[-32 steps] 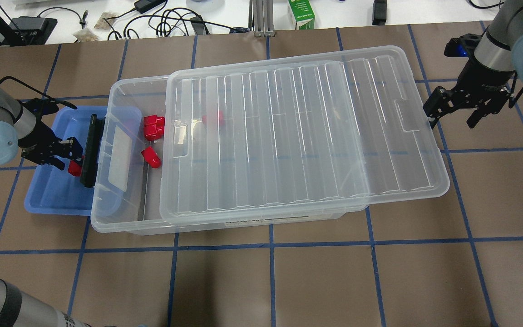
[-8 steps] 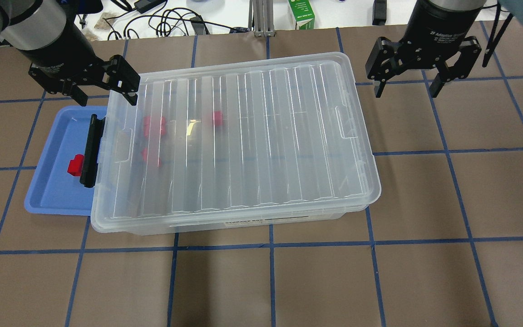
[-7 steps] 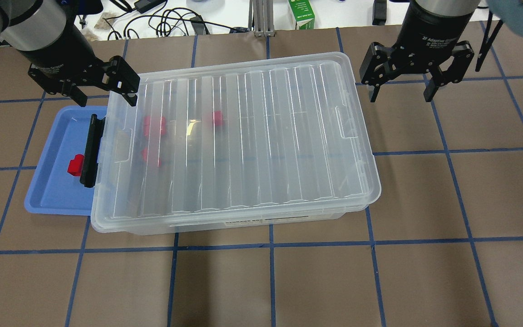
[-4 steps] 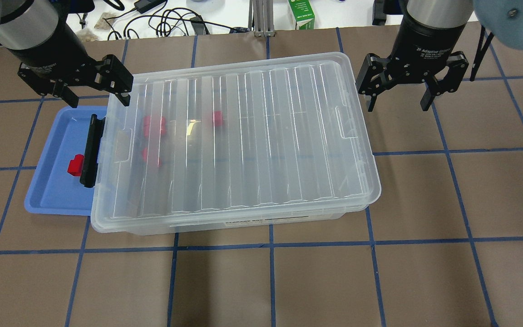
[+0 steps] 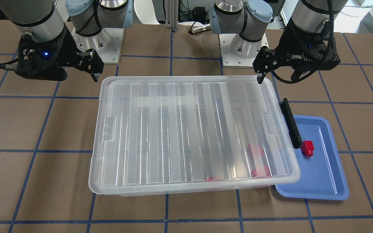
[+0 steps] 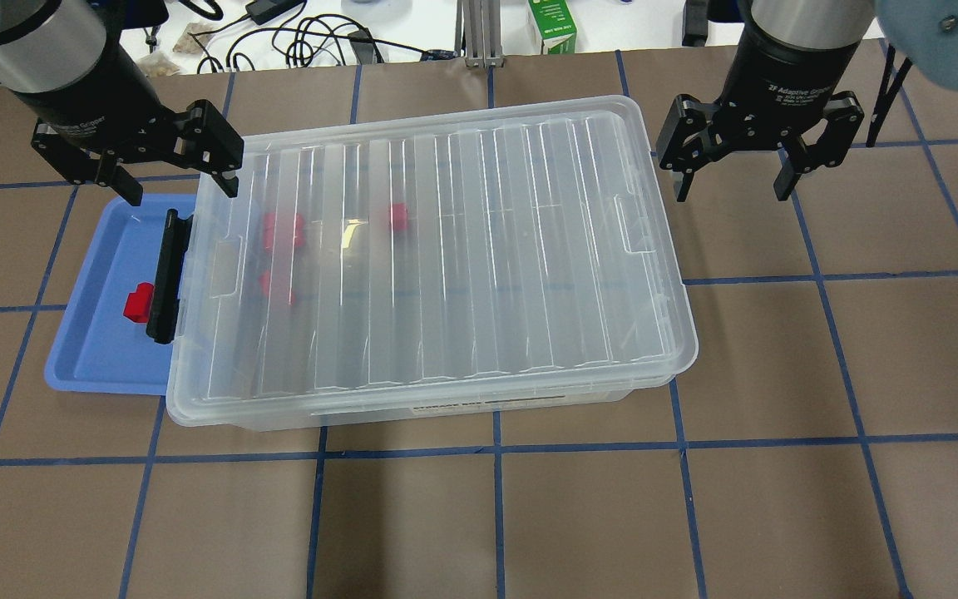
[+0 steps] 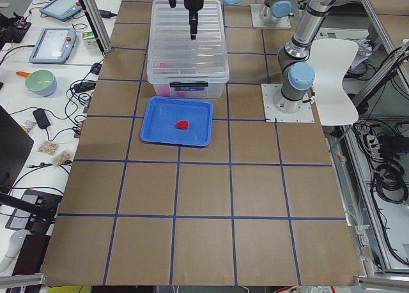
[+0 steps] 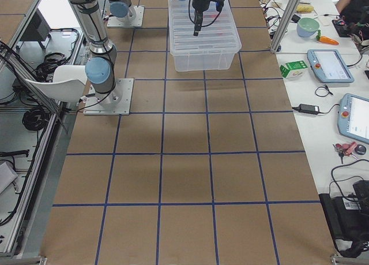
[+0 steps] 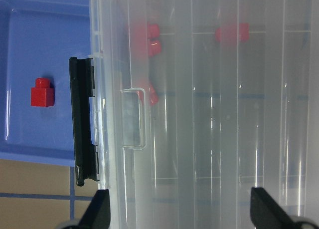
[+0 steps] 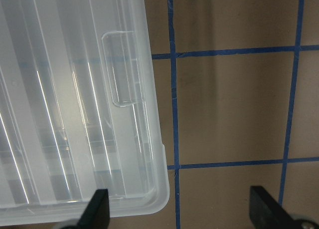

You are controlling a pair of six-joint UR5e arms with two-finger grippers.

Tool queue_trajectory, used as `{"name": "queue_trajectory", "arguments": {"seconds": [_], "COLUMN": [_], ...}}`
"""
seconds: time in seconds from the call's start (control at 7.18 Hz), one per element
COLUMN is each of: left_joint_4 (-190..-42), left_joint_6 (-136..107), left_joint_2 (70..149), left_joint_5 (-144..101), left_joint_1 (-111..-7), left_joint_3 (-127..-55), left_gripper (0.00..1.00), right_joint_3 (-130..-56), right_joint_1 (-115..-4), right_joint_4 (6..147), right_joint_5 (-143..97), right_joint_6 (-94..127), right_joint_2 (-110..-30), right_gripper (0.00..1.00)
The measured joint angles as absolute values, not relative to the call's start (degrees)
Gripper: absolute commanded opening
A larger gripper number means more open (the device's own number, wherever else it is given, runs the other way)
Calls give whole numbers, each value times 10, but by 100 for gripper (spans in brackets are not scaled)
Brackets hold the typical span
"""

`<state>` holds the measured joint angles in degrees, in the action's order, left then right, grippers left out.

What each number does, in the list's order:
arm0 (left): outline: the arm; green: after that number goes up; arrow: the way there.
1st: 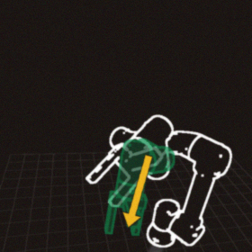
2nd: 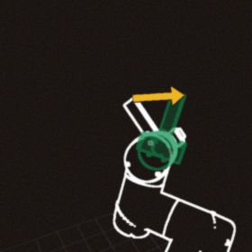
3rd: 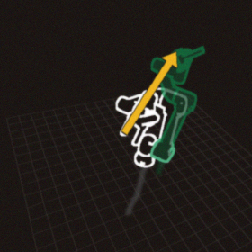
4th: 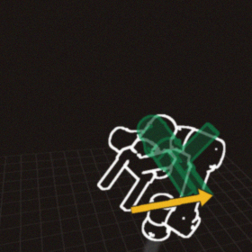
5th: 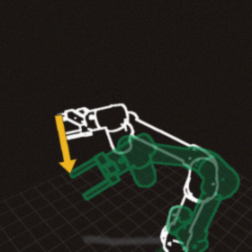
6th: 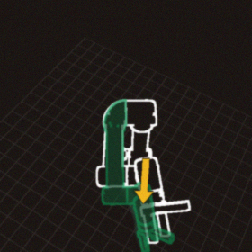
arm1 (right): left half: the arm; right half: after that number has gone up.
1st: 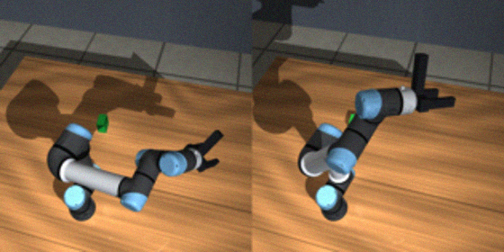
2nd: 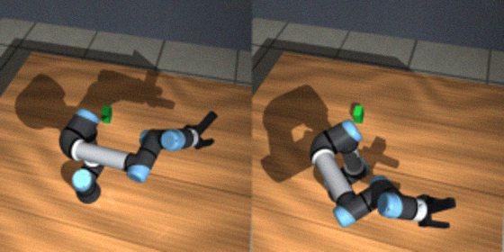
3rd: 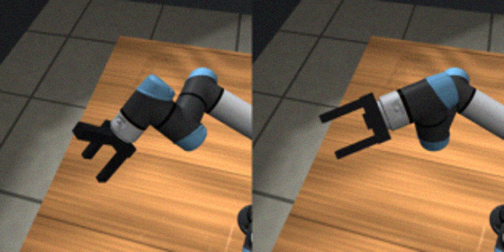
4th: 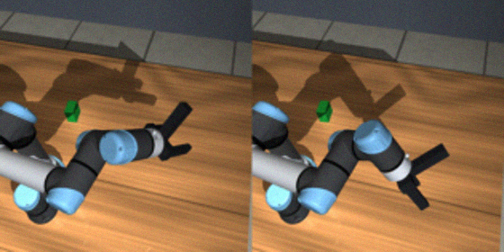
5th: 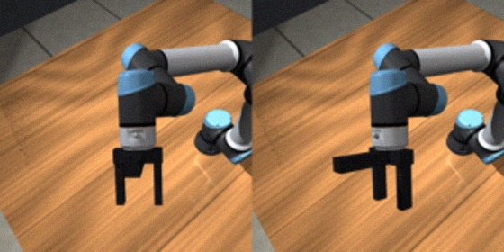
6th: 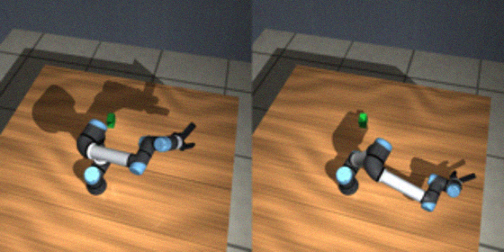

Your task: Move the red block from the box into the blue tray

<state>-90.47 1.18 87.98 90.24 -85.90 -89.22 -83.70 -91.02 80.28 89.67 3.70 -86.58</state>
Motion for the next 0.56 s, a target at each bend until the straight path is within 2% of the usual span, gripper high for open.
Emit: {"name": "queue_trajectory", "arguments": {"seconds": [0.56], "left_joint_4": [-901], "left_joint_6": [12], "left_joint_2": [880], "left_joint_5": [903], "left_joint_1": [-859], "left_joint_3": [-896], "left_gripper": [100], "right_joint_3": [-837], "right_joint_1": [-910], "right_joint_4": [807], "right_joint_5": [897], "right_joint_6": [39], "right_joint_2": [-868], "right_gripper": [100]}}
